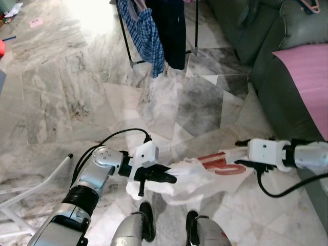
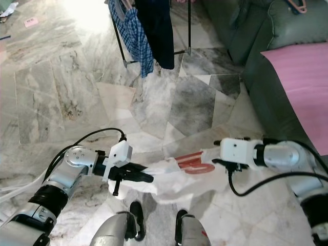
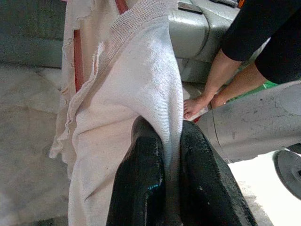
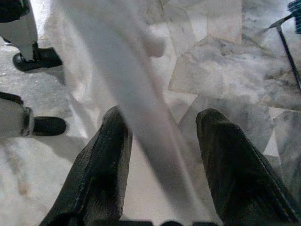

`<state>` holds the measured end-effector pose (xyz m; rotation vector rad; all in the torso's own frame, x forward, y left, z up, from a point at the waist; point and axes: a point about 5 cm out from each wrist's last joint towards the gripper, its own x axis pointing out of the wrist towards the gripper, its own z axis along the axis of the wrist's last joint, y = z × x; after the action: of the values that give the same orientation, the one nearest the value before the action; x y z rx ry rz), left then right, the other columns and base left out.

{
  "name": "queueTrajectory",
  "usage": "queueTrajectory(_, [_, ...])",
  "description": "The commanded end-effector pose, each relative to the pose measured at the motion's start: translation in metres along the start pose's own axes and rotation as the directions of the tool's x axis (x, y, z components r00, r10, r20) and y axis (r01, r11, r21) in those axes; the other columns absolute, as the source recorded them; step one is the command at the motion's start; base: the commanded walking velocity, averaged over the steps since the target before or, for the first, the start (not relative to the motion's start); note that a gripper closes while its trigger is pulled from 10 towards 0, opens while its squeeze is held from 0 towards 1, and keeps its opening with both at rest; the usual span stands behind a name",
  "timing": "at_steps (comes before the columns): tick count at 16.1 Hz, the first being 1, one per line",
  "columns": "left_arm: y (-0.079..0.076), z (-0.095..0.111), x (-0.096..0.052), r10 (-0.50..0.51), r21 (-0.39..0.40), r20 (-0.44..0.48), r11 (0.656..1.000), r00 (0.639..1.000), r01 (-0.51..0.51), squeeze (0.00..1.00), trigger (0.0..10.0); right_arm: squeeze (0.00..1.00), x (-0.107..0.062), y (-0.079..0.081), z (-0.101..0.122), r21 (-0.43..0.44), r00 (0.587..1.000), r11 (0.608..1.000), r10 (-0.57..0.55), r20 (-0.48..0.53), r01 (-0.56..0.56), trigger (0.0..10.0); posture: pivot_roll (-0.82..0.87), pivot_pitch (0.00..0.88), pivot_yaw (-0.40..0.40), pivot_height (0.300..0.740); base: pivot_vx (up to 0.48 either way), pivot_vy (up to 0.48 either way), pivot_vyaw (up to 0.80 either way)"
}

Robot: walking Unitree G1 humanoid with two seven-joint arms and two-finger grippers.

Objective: Hang hanger

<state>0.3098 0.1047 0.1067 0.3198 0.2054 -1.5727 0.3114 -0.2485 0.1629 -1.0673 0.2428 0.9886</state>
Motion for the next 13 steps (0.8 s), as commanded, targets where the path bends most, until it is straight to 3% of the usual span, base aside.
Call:
queueTrajectory(1, [-0.004, -0.002, 0.0, -0.018, 0.019, -0.004, 1.0, 1.0, 0.018, 0.0, 0.5, 0.0, 0.004, 0.005, 0.0, -0.008, 0.999, 0.999, 0.044, 0.004, -0.044, 0.0, -0.08, 0.296, 0.055, 0.74, 0.0, 0.0, 0.0])
queueTrajectory(13, [-0.003, -0.003, 0.004, -0.009, 0.026, -0.007, 1.0, 1.0, 0.009, 0.0, 0.7, 0.0, 0.016, 0.015, 0.005, 0.014, 0.99, 0.992, 0.128, 0.063, -0.129, 0.0, -0.08, 0.296, 0.054, 0.74, 0.0, 0.0, 0.0])
